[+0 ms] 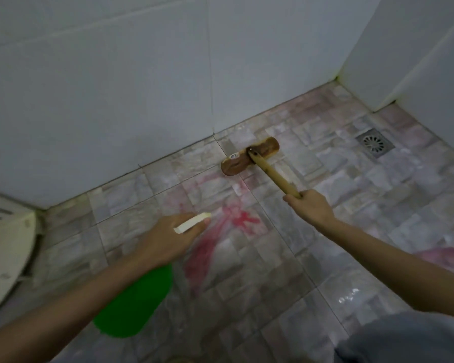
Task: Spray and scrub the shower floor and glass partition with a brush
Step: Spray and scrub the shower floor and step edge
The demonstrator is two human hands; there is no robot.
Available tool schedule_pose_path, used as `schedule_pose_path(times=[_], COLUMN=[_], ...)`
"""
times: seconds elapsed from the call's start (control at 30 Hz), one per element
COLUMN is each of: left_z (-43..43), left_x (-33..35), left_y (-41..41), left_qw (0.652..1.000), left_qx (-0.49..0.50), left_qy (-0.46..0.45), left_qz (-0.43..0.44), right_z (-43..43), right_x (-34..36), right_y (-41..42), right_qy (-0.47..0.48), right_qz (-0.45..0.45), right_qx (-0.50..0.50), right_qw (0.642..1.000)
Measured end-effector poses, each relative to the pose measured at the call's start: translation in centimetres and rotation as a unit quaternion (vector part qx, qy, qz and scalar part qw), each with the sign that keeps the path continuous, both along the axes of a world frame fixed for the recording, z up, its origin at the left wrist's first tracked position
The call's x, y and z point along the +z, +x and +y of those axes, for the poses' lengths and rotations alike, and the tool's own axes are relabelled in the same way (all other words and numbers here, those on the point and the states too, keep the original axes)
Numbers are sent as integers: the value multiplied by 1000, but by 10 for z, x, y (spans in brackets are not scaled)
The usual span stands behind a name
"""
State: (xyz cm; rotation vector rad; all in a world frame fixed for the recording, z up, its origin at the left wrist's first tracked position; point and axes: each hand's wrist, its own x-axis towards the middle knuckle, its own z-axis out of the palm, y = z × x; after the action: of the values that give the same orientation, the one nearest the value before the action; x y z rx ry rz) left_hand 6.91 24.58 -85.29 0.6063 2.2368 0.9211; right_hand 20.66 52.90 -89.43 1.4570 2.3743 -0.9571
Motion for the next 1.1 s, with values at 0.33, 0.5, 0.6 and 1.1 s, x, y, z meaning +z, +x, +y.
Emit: schedule_pose_path(times=[0.33, 0.5, 0.6, 1.1], left_z=[3, 6, 6, -14], left_x=[-25, -20, -15, 3], left_y=[31, 31, 31, 40], left_qw=[995, 995, 995, 997], left_qx=[-4, 13, 51, 53], left_qy=[-96, -99, -87, -50], left_qz=[11, 9, 6, 35], right_z=[-9, -10, -10, -55], right_x=[5, 15, 19, 52], right_y=[4, -11, -17, -12], right_qy=[85, 118, 122, 139], right_qz=[9, -50, -56, -106], right_qx=[196, 260, 258, 357], right_qw=[977, 957, 957, 918])
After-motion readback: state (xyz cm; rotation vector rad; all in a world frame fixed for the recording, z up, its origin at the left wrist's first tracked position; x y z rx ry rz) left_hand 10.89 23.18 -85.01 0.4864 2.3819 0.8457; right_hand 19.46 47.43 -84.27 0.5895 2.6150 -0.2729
